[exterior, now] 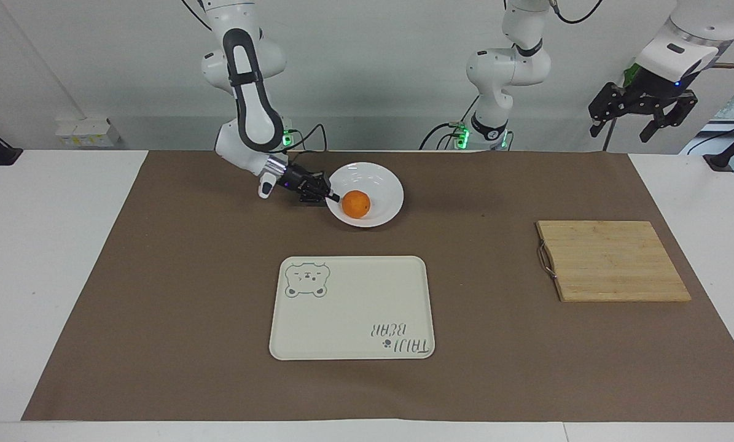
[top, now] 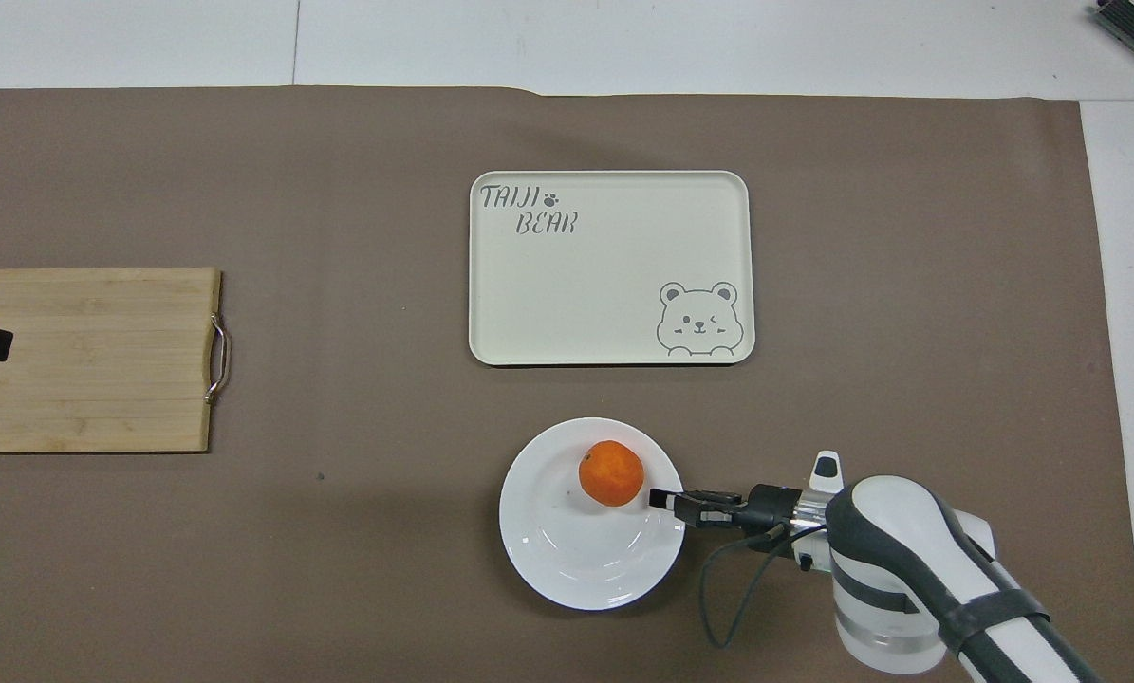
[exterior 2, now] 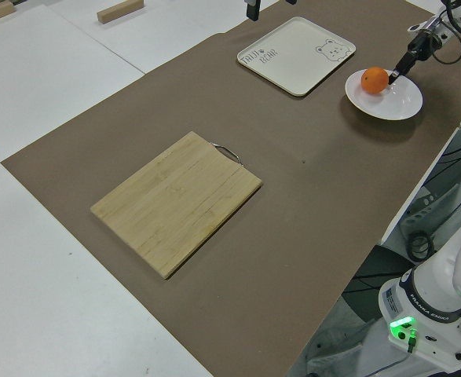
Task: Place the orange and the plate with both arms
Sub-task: 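Push the white plate with the right gripper onto the bear tray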
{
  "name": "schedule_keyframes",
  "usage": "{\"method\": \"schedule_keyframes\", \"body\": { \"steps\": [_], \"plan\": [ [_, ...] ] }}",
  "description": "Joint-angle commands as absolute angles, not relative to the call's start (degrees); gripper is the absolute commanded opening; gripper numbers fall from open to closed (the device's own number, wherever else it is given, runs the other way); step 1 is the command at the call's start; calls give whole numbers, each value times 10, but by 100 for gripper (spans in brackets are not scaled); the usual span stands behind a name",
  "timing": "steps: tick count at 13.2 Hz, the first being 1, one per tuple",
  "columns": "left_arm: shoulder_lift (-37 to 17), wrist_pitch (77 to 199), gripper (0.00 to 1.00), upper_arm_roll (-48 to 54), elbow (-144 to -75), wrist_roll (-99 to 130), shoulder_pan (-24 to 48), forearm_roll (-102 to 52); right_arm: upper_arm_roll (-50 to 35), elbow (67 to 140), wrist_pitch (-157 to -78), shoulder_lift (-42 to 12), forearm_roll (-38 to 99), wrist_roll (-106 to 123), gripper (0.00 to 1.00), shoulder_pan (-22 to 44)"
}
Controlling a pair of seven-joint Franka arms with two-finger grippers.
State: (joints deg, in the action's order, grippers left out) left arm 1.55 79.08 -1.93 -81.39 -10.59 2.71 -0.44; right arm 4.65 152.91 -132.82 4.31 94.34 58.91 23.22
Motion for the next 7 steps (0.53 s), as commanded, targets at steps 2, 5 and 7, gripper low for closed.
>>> {"method": "schedule_keyframes", "body": {
  "steps": [2,5,7],
  "plan": [
    [19,780,100,-22,-810,-104,25,5,47,1467,-1329,12,957,609,0,225],
    [19,780,100,-21,-810,-104,25,5,48,1399,-1330,-31,956,584,0,221],
    [19,780,100,-21,-810,-104,25,5,51,1350,-1331,-62,939,542,0,217]
  ]
}}
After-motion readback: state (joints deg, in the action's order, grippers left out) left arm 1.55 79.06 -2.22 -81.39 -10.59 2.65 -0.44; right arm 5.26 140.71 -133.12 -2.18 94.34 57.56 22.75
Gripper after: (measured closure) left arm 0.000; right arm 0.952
